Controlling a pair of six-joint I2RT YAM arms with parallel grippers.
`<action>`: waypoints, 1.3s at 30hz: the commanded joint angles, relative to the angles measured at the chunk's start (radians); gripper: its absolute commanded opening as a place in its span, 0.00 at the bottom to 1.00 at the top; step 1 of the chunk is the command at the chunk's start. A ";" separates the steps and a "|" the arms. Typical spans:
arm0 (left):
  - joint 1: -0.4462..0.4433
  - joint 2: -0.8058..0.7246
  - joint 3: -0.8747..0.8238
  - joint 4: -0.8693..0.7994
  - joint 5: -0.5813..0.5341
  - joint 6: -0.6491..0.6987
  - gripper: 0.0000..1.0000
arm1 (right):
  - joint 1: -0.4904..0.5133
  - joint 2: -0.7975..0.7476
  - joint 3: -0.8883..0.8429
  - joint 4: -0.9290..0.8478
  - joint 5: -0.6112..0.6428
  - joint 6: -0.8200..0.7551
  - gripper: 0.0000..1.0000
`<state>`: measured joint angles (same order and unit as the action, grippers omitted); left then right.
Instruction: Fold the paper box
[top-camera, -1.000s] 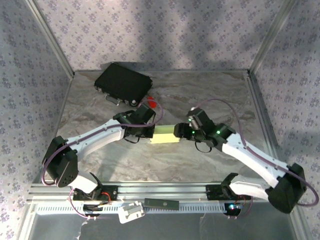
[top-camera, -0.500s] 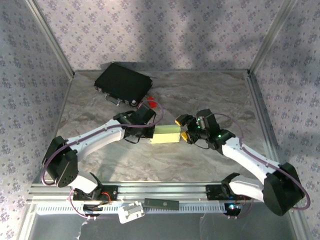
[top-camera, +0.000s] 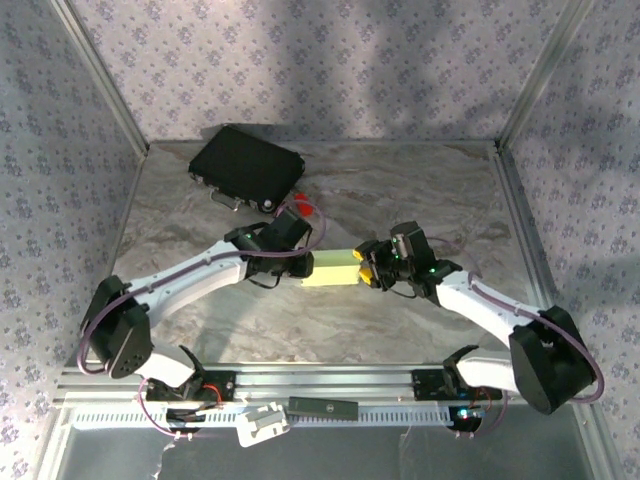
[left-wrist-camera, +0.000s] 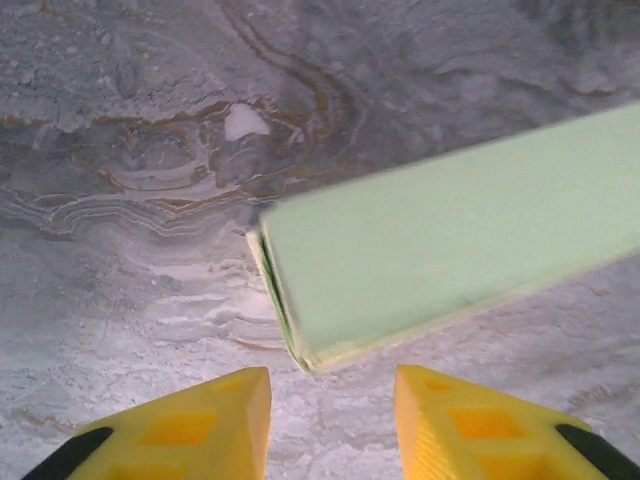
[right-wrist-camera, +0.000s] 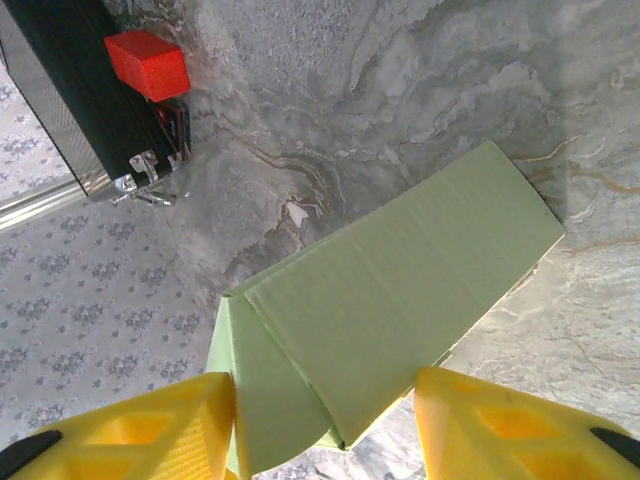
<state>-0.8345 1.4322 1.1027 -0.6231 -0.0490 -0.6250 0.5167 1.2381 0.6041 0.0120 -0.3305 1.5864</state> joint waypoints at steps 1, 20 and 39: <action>0.006 -0.125 -0.001 0.049 0.043 -0.031 0.43 | -0.003 0.028 -0.010 0.017 -0.015 0.003 0.49; 0.219 -0.043 -0.163 0.325 0.300 -0.116 0.38 | 0.003 0.022 -0.015 0.002 -0.004 -0.019 0.40; 0.224 -0.022 -0.218 0.341 0.283 -0.108 0.17 | -0.002 0.021 0.001 -0.055 0.011 -0.071 0.34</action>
<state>-0.6151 1.4269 0.9039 -0.2718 0.2394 -0.7425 0.5175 1.2568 0.6025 0.0353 -0.3374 1.5520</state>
